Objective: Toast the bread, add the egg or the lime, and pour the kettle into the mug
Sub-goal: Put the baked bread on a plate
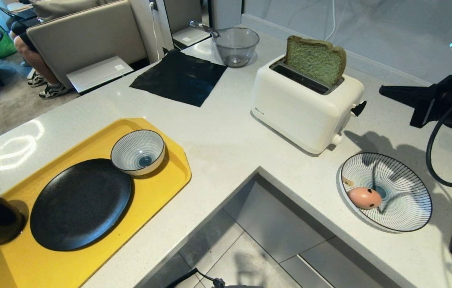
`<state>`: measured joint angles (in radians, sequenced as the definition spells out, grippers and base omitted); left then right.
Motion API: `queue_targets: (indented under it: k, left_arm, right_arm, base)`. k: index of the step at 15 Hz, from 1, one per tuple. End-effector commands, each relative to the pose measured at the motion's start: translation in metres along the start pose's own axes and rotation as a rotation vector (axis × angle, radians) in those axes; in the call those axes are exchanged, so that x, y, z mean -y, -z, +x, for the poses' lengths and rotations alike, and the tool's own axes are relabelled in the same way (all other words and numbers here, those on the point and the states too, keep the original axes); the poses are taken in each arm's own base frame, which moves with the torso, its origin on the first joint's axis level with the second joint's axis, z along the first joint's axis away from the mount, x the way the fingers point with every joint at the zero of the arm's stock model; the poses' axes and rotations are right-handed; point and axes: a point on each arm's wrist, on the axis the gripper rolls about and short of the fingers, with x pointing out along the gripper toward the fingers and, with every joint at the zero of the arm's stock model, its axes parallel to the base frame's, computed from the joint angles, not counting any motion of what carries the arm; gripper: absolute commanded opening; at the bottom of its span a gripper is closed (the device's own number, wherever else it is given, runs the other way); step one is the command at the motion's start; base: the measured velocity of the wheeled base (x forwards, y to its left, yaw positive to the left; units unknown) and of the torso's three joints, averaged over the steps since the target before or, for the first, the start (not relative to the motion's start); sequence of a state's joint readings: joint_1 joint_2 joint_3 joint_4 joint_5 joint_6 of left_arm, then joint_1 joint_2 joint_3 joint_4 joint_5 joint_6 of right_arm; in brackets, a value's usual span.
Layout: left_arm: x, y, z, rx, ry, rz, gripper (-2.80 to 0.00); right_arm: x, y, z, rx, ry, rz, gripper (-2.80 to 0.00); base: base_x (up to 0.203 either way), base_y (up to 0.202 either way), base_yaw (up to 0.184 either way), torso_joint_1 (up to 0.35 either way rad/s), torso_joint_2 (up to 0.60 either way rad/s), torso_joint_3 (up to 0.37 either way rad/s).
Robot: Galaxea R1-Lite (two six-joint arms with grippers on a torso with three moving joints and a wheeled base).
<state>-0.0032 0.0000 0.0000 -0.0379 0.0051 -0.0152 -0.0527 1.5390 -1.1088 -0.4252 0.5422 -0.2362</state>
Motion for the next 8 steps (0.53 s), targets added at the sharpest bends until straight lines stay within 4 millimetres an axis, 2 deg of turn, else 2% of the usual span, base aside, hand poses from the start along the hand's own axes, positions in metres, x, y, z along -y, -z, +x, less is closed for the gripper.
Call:
queue_targets:
  k: [1, 5, 8]
  left_arm:
    - [0.000, 0.004, 0.001, -0.013, -0.001, 0.000, -2.80]
    - [0.000, 0.004, 0.001, -0.013, -0.001, 0.000, -2.80]
    - [0.000, 0.004, 0.001, -0.013, -0.001, 0.000, -2.80]
  right_arm:
    - [0.005, -0.020, -0.008, 0.036, 0.023, -0.025, -2.80]
    - [0.011, -0.056, -0.015, 0.008, 0.056, -0.019, -2.80]
    - [0.014, -0.086, -0.023, -0.092, 0.090, 0.007, -2.80]
  base:
    - [0.000, 0.000, 0.000, 0.000, 0.00, 0.000]
    - [0.000, 0.000, 0.000, 0.000, 0.00, 0.000]
    - [0.000, 0.000, 0.000, 0.000, 0.00, 0.000]
